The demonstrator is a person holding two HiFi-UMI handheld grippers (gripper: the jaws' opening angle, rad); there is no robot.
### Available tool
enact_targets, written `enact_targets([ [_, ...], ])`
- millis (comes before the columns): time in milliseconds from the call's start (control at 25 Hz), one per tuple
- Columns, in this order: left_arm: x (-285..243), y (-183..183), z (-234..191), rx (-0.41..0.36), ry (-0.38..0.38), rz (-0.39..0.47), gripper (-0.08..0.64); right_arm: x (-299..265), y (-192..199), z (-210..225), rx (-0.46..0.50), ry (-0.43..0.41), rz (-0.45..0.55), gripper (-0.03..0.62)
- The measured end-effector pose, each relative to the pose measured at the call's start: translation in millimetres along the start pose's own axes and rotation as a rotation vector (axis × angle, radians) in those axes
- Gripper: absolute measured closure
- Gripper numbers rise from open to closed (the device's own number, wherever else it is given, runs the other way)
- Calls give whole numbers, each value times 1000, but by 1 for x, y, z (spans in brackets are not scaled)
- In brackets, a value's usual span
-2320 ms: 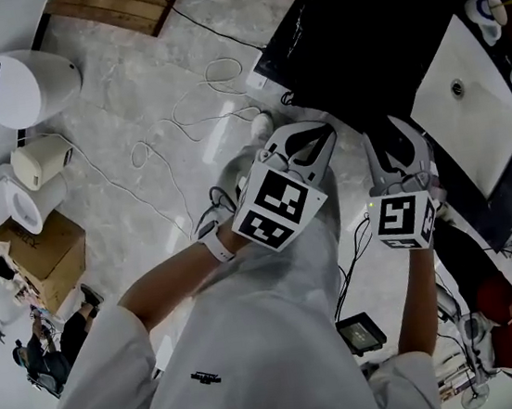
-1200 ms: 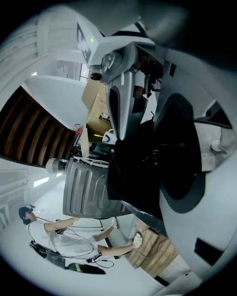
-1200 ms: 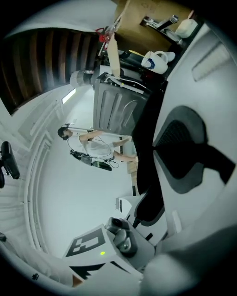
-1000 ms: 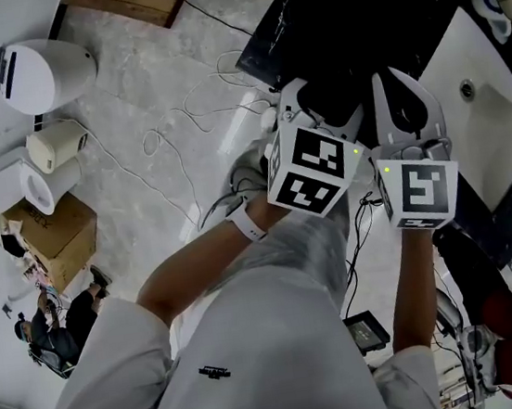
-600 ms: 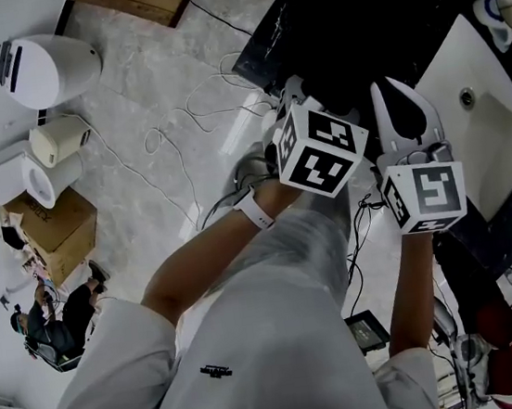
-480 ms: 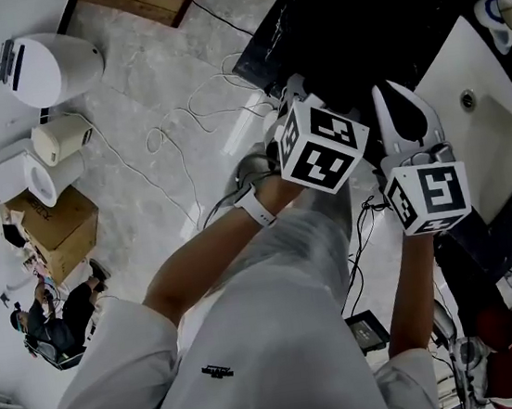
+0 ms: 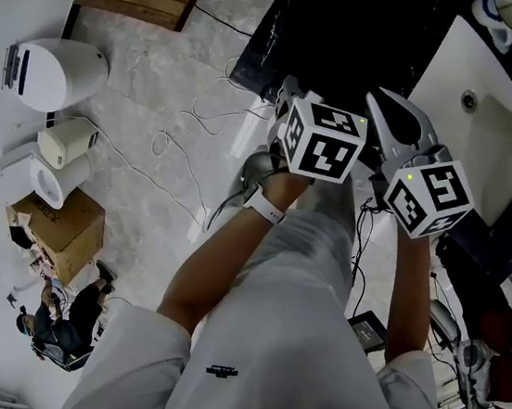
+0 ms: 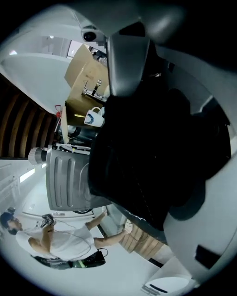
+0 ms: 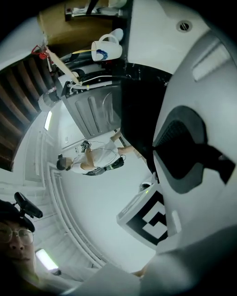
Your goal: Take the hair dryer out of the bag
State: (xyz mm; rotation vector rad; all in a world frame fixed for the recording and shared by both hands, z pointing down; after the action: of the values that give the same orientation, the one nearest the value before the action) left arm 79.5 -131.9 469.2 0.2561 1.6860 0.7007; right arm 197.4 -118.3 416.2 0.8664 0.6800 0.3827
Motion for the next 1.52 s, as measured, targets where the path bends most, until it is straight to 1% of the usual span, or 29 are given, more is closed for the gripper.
enact_targets([
  [120, -7, 1, 4, -67, -28, 0, 238, 2, 3, 4, -32, 4, 1, 565],
  [160, -7, 1, 5, -73, -36, 0, 238, 2, 3, 5, -36, 7, 1, 565],
  [280, -8, -1, 1, -50, -57, 1, 240, 1, 5, 6, -52, 9, 5, 564],
  [400, -9, -3, -5, -15, -71, 11, 330, 0, 6, 8, -70, 13, 6, 564],
  [440, -8, -4, -6, -4, -66, 12, 345, 0, 6, 8, -74, 14, 7, 563],
  [680, 1, -7, -14, 34, 23, -8, 356, -1, 7, 3, -79, 28, 9, 565],
  [840, 13, -5, -19, 50, 84, -48, 354, 0, 5, 1, -70, 54, 17, 565],
  [1000, 20, -2, -24, 87, 157, -101, 354, 2, 3, 2, -65, 77, 25, 565],
  [1280, 26, -1, -28, 99, 195, -88, 358, 7, 4, -2, -72, 105, 44, 565],
  [1520, 49, 17, -28, 62, 229, -119, 360, 13, 0, -2, -88, 141, 64, 565],
])
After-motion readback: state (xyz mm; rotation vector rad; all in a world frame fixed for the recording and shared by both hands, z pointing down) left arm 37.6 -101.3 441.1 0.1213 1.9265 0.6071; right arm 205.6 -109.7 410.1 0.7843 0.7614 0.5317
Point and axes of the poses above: the fingertips, and each gripper's own axes: x backward along the fingers, z to its right, y out of its underside, the point moved 8 cm from there along x, backward along the fingers, and after that the axes turned 3 degrees about -y, right-handed, at the moved point
